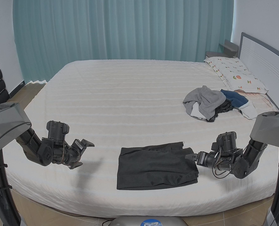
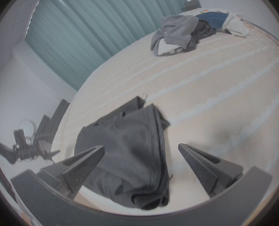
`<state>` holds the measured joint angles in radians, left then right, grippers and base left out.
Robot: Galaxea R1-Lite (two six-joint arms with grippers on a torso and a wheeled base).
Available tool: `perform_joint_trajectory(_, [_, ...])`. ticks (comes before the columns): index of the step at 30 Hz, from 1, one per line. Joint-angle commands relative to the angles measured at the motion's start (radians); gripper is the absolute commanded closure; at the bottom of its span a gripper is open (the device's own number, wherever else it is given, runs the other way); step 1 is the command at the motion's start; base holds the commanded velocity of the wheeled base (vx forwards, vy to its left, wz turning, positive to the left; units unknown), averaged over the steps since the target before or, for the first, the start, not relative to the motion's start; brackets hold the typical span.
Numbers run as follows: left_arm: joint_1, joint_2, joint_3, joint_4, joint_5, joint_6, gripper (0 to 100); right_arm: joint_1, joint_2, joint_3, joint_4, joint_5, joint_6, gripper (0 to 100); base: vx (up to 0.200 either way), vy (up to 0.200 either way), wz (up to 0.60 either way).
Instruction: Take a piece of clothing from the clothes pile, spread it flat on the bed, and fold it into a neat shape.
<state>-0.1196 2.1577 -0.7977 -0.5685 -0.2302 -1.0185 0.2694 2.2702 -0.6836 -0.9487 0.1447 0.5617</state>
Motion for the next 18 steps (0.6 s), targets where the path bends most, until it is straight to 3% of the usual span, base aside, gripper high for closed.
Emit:
perform_joint_trajectory(1, [0.0,0.001,0.0,-0.001,0.0,0.0,0,-0.022,0.083,-0.123,0.038,0.012,0.076,0,0.0,0.0,0.0])
perform_joint_trajectory(5, [0.0,0.001,0.0,-0.001,0.0,0.0,0,-0.021,0.13,-0.22,0.093,0.03,0.15,0,0.0,0.0,0.0])
perform_joint_trajectory(12, [0.0,0.002,0.0,-0.001,0.0,0.001,0,-0.019,0.161,-0.309,0.148,0.039,0.158,0,0.0,0.0,0.0])
perform_joint_trajectory(13, [0.0,0.002,0.0,-0.001,0.0,0.001,0,-0.019,0.164,-0.315,0.148,0.038,0.158,100,0.0,0.0,0.0])
perform_joint_trajectory(18, [0.0,0.002,0.0,-0.001,0.0,0.001,0,-0.027,0.163,-0.327,0.15,0.029,0.164,100,0.0,0.0,0.0])
